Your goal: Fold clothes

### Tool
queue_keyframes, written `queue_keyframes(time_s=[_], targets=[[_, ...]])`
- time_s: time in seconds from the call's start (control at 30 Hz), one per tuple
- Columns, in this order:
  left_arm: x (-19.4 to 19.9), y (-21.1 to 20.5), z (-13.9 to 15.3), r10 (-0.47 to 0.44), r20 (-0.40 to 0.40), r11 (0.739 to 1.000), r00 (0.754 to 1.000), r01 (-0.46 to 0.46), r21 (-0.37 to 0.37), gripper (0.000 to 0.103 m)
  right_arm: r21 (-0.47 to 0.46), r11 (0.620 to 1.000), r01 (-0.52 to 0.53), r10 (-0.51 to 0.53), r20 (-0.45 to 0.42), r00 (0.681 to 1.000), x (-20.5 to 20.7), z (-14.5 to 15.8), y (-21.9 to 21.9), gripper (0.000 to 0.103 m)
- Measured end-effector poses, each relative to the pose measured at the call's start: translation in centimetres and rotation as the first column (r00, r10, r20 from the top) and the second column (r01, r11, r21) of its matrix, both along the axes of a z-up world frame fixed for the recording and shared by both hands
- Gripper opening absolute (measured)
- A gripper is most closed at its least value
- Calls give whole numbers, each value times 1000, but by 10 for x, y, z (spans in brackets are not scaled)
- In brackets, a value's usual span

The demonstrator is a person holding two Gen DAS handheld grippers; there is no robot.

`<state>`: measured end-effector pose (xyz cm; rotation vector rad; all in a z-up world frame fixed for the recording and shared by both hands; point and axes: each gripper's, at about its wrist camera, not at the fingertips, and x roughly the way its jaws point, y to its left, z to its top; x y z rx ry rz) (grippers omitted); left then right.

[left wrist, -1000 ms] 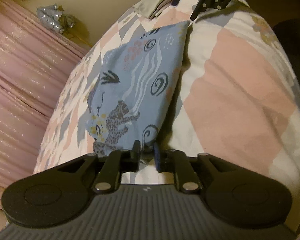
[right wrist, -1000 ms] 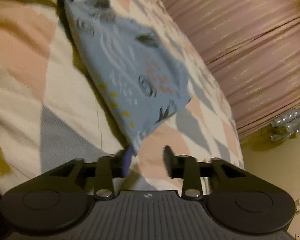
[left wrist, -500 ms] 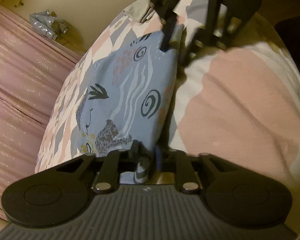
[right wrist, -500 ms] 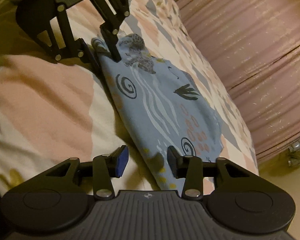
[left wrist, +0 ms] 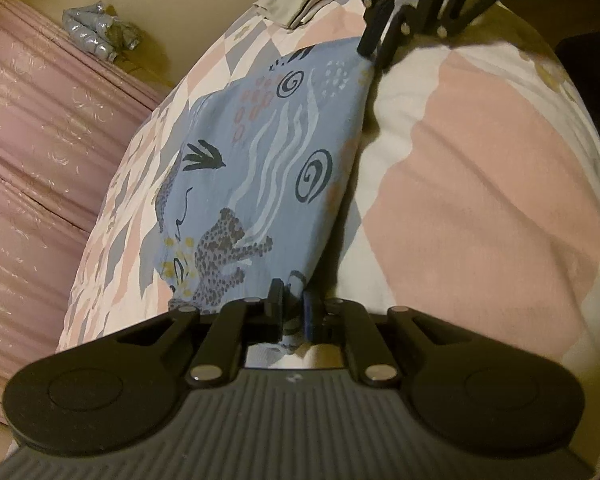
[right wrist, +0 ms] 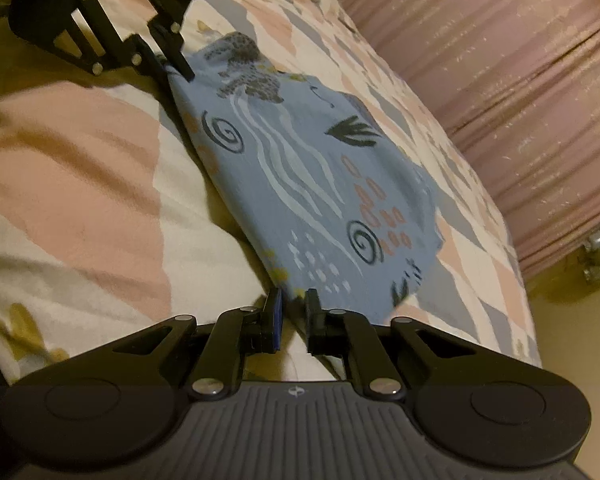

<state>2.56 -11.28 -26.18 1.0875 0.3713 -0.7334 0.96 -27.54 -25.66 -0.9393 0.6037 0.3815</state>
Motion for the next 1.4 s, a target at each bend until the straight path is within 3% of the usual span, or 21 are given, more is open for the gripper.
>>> queue_keyframes(time_s=[0.2, 0.33, 0.5, 0.87, 1.2, 1.4], targets=[[-1, 0, 1, 3, 1, 1000, 1000, -3, -2, 7, -17, 1000, 6, -6, 10, 1000, -12, 6, -3, 5], [-2, -1, 2, 3, -3, 1000, 1000, -3, -3, 7, -45, 999, -24, 25, 27, 999, -15, 3, 4, 13], [-2, 0, 3, 2, -9, 1000, 1000, -2, -3, 8, -55, 997, -52, 54, 28, 998, -12, -1, 13, 16], [-9, 14, 14, -2, -40, 1000, 999, 2, 9, 11, -33, 999, -39, 40, 22, 999, -9, 1, 3, 17], [-2, 26, 45, 43, -40, 998, 998, -45, -46, 11, 50, 998, 31, -32, 28, 999, -11, 15, -22, 22], [-2, 0, 36, 4, -98, 1000, 995, -1, 26, 16, 92, 996, 15, -15, -1, 1000, -14, 17, -17, 29]])
